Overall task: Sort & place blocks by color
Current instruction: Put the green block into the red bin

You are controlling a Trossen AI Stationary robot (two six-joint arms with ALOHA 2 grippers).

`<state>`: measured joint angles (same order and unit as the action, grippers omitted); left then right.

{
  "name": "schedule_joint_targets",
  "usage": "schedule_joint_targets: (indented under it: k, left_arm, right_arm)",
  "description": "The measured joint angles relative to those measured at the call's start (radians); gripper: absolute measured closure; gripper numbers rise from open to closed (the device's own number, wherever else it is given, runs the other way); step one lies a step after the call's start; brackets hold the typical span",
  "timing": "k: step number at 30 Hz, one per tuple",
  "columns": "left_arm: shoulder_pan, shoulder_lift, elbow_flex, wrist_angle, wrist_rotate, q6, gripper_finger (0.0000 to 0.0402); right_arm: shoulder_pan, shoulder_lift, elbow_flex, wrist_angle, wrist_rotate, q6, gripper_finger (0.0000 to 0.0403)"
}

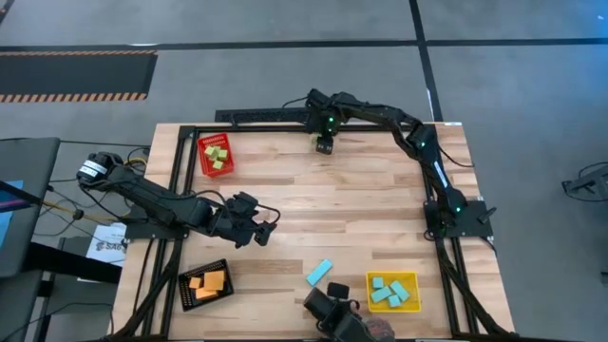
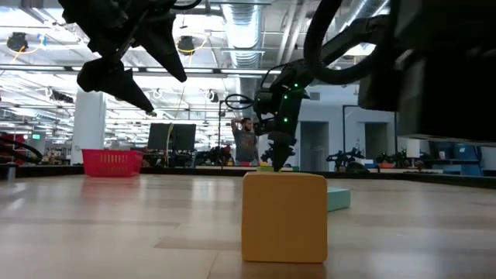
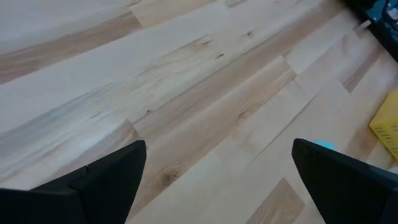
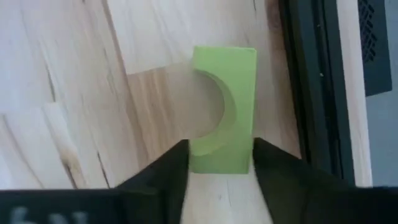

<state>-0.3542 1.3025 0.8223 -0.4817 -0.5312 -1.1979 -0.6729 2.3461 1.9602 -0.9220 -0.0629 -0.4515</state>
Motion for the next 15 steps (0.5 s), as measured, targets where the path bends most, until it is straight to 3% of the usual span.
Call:
schedule_joint_targets:
  k: [5,9,15]
  left_arm:
    - [0.0,0.0,0.0,-0.006,0.0,0.008,0.001]
    - [0.0,0.0,0.0,-0.008,0.0,0.008,0.001]
    - [0.0,0.0,0.0,-0.006,-0.024,0.028,0.001]
  right_arm:
    - [0.004,-0.004,0.002,-0.049,-0.018,-0.021,0.0303]
    - [-0.01,-0.007,0.003,-0.117,-0.115,-0.018,0.0304]
    - [-0.039,-0.046,-0.003,-0.224,-0.374,0.021,0.0304]
